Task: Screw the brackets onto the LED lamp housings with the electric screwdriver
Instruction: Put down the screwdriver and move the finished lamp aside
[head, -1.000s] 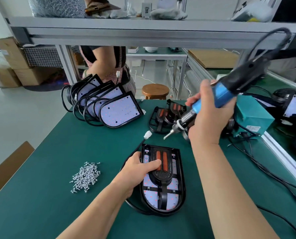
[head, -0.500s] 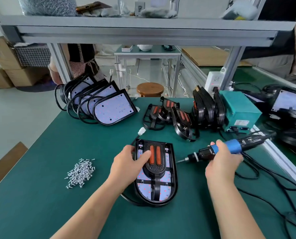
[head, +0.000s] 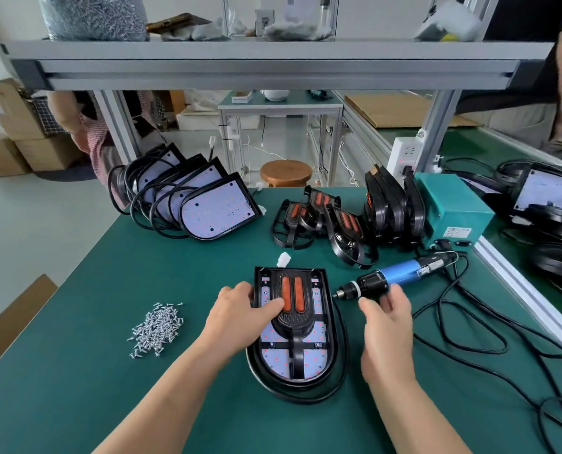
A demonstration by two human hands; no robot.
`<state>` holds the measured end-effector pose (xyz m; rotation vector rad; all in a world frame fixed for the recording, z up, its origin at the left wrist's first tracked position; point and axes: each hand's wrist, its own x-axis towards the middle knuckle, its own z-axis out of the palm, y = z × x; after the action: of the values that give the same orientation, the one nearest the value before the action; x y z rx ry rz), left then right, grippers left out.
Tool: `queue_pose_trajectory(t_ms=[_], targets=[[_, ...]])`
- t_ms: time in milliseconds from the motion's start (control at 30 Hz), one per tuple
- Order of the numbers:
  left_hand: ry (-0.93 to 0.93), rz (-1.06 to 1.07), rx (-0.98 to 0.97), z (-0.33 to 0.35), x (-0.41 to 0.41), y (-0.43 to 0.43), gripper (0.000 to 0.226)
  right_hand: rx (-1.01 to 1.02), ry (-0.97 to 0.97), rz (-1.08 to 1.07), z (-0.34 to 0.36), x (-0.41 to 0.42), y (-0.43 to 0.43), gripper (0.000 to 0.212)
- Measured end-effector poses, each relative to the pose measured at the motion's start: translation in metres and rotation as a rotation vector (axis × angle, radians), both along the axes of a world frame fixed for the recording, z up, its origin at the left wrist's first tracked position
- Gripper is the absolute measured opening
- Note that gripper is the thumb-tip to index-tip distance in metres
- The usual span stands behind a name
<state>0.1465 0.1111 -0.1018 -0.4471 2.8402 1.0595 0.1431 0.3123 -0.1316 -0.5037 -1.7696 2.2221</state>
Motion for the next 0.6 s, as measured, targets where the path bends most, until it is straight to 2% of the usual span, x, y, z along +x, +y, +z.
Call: queue_pose_trajectory(t_ms=[100, 233, 333, 467, 500, 600], targets=[[0.012, 0.047, 0.06, 0.001, 0.001, 0.005, 0.042, -0.025, -0.055, 0.098, -0.004, 0.021, -0.014, 0.055], [0.0, 0.105, 0.14, 0.001, 0.002, 0.011, 0.04, -0.104, -0.112, 0.334, -0.004, 0.037, -0.033, 0.034], [-0.033, 0.166, 0.321, 0.0, 0.003, 0.008, 0.037, -0.216, -0.158, 0.465, 0.002, 0.036, -0.035, 0.033], [-0.069, 0.188, 0.548, 0.003, 0.009, 0.006, 0.072, -0.34, -0.21, 0.569, 0.013, 0.031, -0.034, 0.032], [-0.051, 0.204, 0.615, 0.001, 0.01, 0.007, 0.074, -0.358, -0.205, 0.598, 0.014, 0.03, -0.035, 0.035], [0.048, 0.261, 0.854, -0.005, 0.01, 0.007, 0.049, -0.339, -0.167, 0.656, 0.015, 0.027, -0.044, 0.047]])
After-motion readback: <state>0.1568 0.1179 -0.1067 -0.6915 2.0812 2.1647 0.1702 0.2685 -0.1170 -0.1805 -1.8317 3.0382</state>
